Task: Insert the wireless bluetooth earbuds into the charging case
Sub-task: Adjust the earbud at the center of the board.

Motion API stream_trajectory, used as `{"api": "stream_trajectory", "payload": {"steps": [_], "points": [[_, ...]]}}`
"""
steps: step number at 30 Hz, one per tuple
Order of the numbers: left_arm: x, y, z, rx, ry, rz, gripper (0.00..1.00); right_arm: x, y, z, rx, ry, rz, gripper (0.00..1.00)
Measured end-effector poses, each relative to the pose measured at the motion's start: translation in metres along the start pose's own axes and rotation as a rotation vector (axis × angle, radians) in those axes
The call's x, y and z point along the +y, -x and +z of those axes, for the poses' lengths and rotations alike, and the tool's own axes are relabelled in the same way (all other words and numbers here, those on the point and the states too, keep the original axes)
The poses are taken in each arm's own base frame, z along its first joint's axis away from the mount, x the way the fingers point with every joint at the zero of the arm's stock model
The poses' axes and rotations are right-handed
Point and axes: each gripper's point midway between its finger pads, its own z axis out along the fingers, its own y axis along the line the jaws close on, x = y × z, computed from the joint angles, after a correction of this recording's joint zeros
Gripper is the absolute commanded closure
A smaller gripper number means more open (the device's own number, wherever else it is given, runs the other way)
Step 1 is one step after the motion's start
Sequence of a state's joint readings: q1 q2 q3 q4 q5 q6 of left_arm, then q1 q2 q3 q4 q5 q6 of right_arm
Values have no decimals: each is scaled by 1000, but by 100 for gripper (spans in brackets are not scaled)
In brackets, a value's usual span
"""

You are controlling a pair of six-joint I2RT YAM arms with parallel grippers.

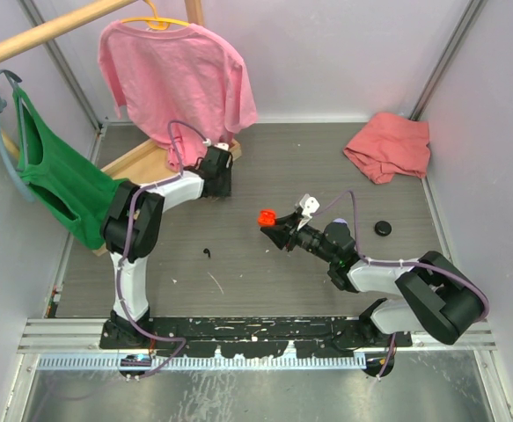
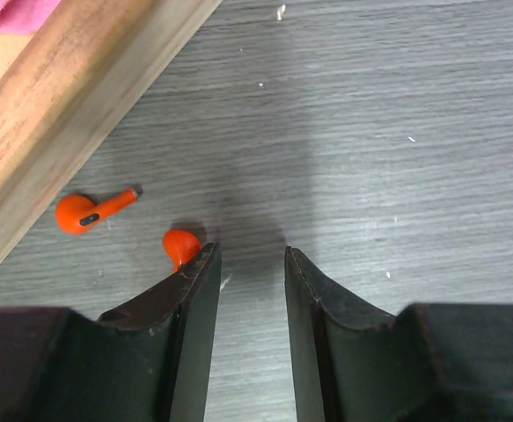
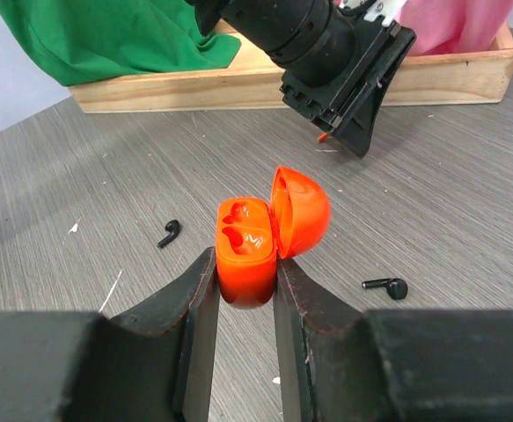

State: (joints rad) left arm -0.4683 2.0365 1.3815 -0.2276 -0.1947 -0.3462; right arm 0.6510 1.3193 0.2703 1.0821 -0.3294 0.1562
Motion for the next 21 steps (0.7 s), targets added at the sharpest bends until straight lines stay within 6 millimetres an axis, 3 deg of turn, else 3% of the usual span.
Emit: {"api": "stream_trajectory", "payload": {"steps": [10,21], "points": [[-4,25,-34,-49,-46,-16,58,0,-5,0,16,3,5,99],[26,20,-28,25,-20,-21,56,1,-5,0,17,7,6,99]]}}
